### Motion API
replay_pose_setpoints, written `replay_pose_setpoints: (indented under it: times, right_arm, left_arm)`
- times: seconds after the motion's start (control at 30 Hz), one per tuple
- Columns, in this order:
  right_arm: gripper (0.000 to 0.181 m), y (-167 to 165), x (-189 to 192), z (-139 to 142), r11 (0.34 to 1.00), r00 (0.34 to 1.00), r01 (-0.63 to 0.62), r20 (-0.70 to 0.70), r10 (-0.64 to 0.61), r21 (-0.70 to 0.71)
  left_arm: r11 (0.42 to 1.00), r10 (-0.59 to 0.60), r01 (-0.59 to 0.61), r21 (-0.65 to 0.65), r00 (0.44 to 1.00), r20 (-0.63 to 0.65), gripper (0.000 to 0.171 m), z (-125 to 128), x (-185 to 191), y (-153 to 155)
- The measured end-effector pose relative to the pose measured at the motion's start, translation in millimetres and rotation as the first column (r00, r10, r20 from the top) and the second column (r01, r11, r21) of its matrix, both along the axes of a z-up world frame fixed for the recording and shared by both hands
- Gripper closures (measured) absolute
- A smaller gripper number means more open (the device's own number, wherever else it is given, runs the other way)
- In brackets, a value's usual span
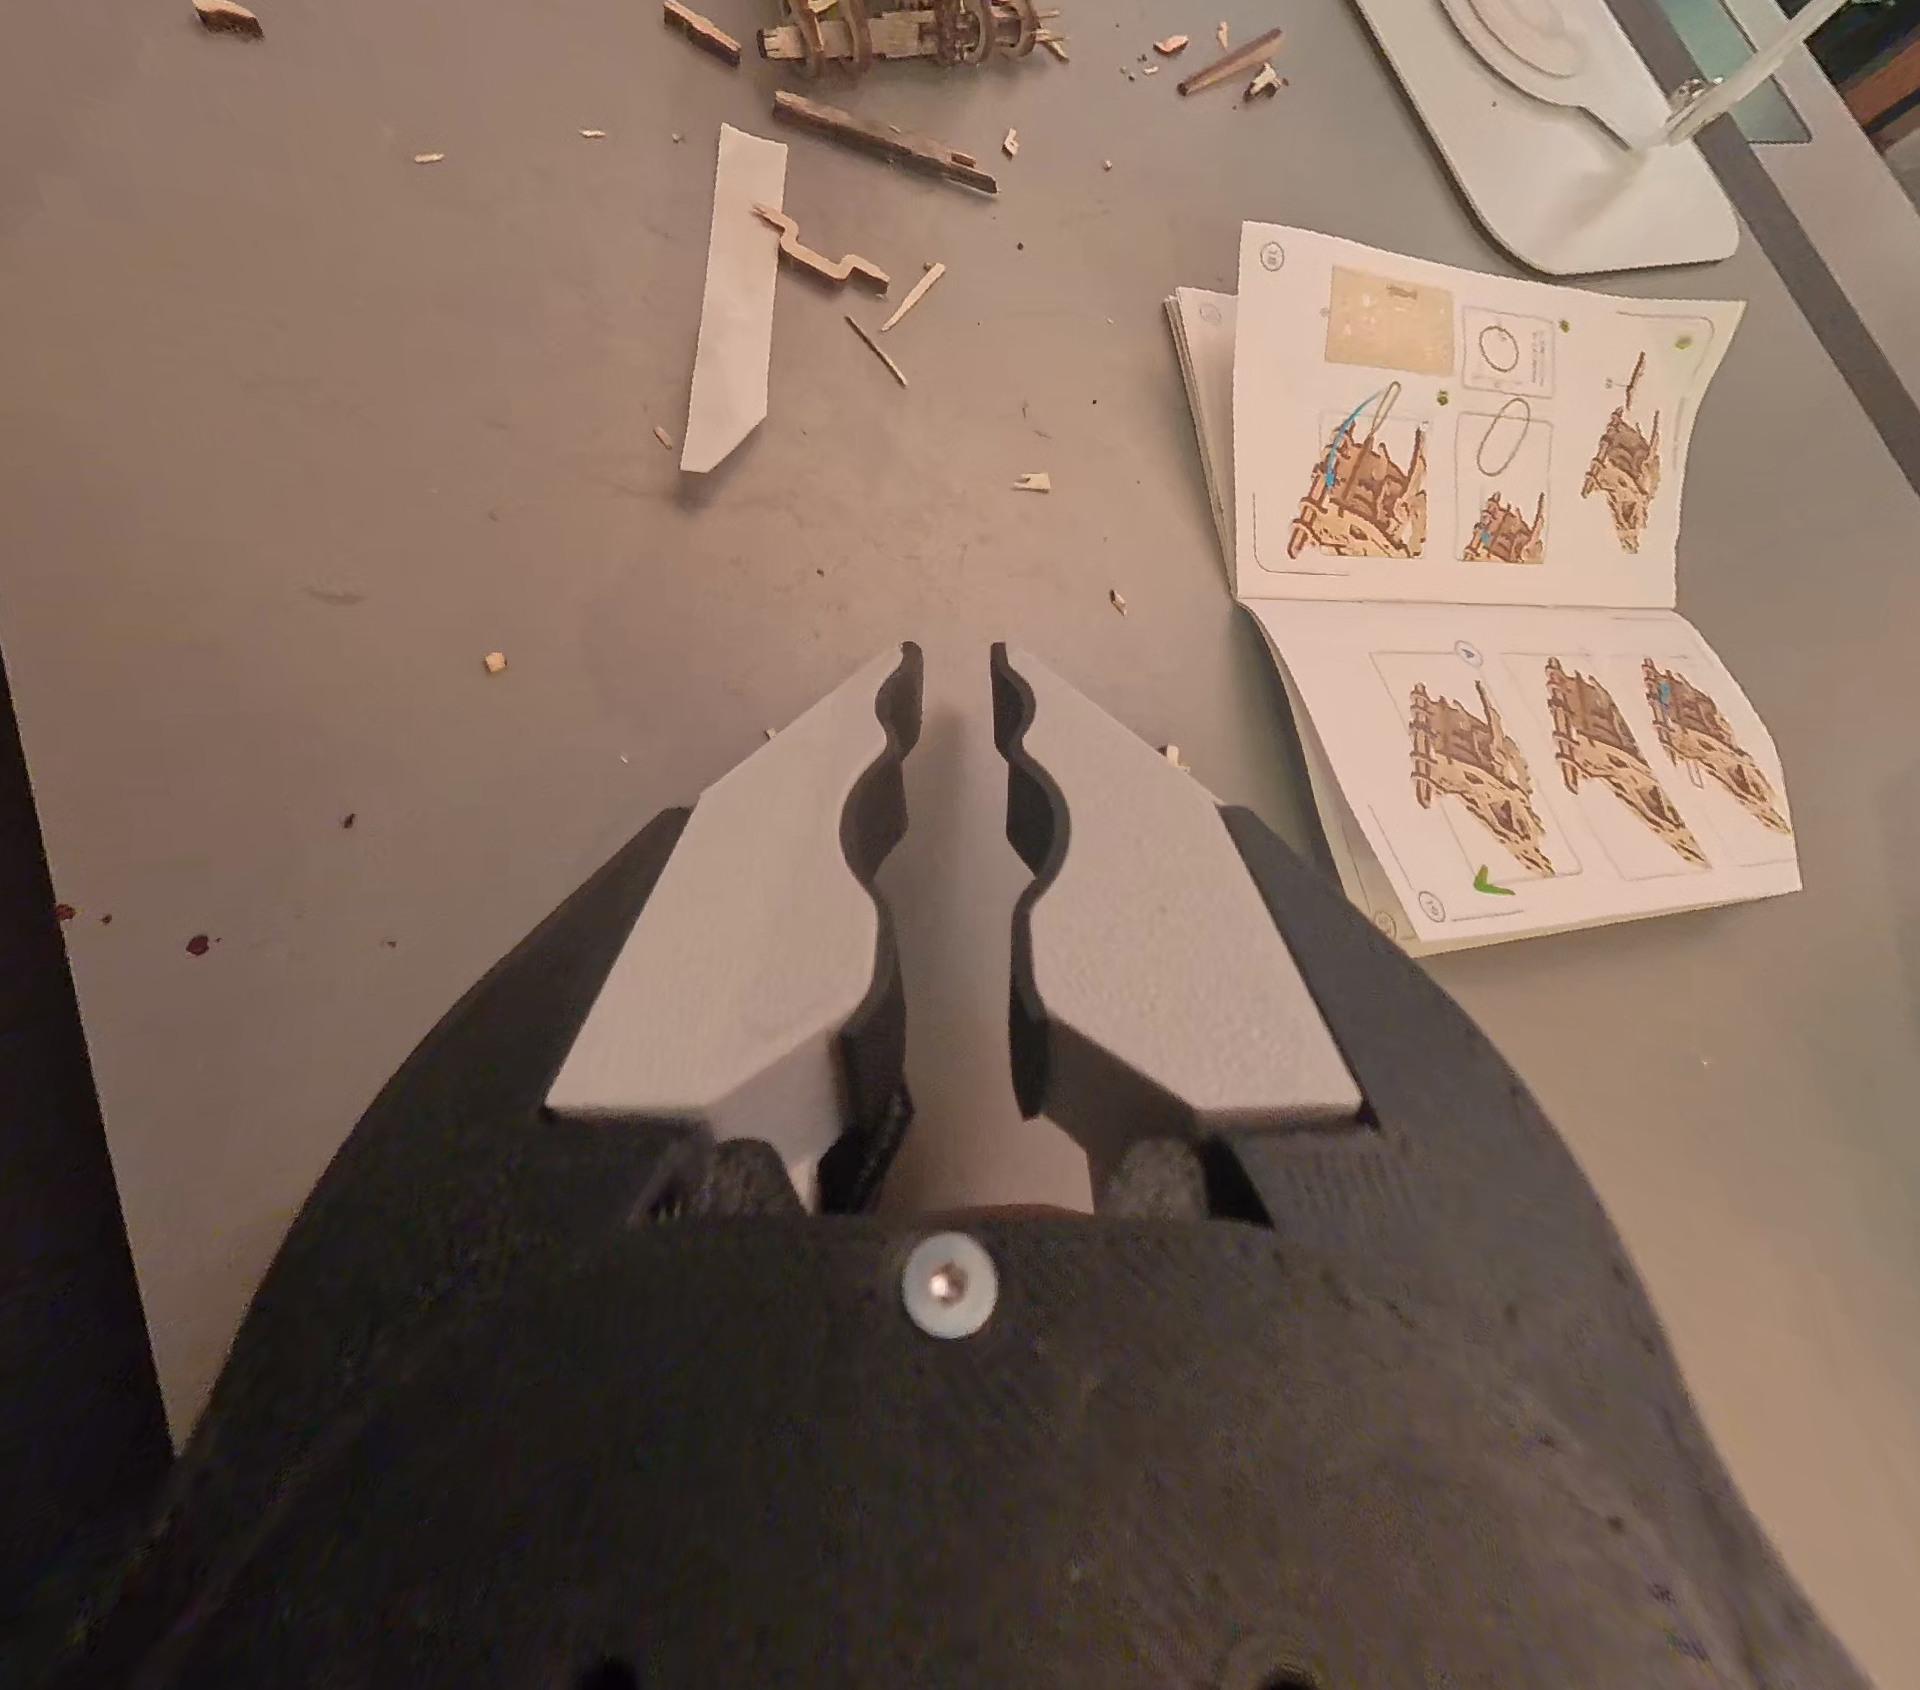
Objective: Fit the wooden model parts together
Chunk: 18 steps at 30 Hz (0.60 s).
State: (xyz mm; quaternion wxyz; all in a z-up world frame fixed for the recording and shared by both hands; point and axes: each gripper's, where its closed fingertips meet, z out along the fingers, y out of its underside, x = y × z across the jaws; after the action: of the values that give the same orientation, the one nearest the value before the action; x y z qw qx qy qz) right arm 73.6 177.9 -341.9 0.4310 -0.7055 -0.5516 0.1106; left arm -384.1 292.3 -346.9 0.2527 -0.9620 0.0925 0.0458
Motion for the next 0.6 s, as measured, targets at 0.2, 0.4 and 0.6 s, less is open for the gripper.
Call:
replay_pose_setpoints:
  times: [0.2,0.4,0.6]
  right_arm:
    - [0.171,0,-7,3,0.998,0.998,-0.054,0.039,0.054,0.012]
    - [0.17,2,-18,22,0.995,0.996,-0.088,0.034,0.086,0.046]
    - [0.169,-5,-45,54,0.986,0.987,-0.157,-0.011,0.158,0.064]
  left_arm:
    - [0.988,-0.154,0.154,-0.034,0.902,-0.403,0.081,57,-21,-18]
    - [0.975,-0.171,0.223,0.005,0.762,-0.625,0.171,104,-43,-28]
    - [0.968,-0.18,0.237,0.078,0.881,-0.437,0.147,89,-38,-50]
